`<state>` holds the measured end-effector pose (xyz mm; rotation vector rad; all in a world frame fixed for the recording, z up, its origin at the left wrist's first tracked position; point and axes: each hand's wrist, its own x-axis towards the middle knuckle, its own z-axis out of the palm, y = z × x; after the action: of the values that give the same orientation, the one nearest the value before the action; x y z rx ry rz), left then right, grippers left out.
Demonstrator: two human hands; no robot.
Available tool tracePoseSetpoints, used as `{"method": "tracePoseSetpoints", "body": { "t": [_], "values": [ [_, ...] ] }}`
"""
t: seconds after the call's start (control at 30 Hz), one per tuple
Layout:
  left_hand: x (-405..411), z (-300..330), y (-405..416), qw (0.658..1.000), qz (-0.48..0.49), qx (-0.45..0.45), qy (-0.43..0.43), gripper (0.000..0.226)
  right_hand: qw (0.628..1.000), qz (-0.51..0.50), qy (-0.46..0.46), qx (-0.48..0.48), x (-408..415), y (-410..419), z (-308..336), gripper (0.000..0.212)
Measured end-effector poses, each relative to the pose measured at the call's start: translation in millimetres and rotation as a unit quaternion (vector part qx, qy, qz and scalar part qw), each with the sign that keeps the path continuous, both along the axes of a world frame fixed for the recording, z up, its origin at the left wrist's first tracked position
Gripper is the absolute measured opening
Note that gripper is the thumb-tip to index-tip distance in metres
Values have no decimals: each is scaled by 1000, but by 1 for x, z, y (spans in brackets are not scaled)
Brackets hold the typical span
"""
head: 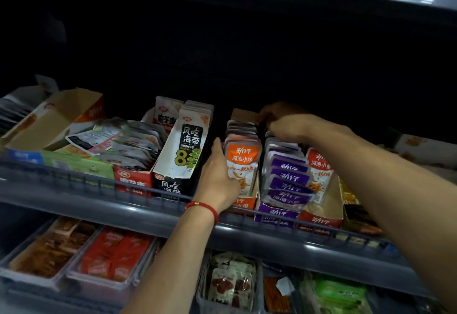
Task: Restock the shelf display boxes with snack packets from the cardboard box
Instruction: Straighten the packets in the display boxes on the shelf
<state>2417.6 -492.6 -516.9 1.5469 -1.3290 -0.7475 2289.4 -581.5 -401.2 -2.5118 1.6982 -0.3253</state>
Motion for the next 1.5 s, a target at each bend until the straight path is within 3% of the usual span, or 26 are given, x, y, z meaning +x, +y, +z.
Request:
{"method": "tracePoseSetpoints", "body": {
  "t": [0.2,0.63,0.73,0.93,1.03,1.13,1.5],
  "values": [
    [12,2,2,1000,-14,-13,16,71,1000,20,6,-7,-3,8,5,36],
    [13,-2,1,995,-33,-25,90,67,986,160,45,26,-3,33,-2,66],
    [12,-2,0,995,-28,-32,90,62,976,188,106,-6,0,39,-8,76],
    [14,-1,1,997,-33,-29,70,63,974,174,97,-105,7,36,-15,59],
    [17,-2,1,997,-46,-25,61,73,970,168,116,-134,11,38,-23,57],
    [19,-5,1,998,-56,-28,27,82,970,164,121,-134,11,40,-22,59],
    [20,-7,-2,997,-62,-47,-10,77,975,165,112,-101,10,34,-14,59]
  ]
}}
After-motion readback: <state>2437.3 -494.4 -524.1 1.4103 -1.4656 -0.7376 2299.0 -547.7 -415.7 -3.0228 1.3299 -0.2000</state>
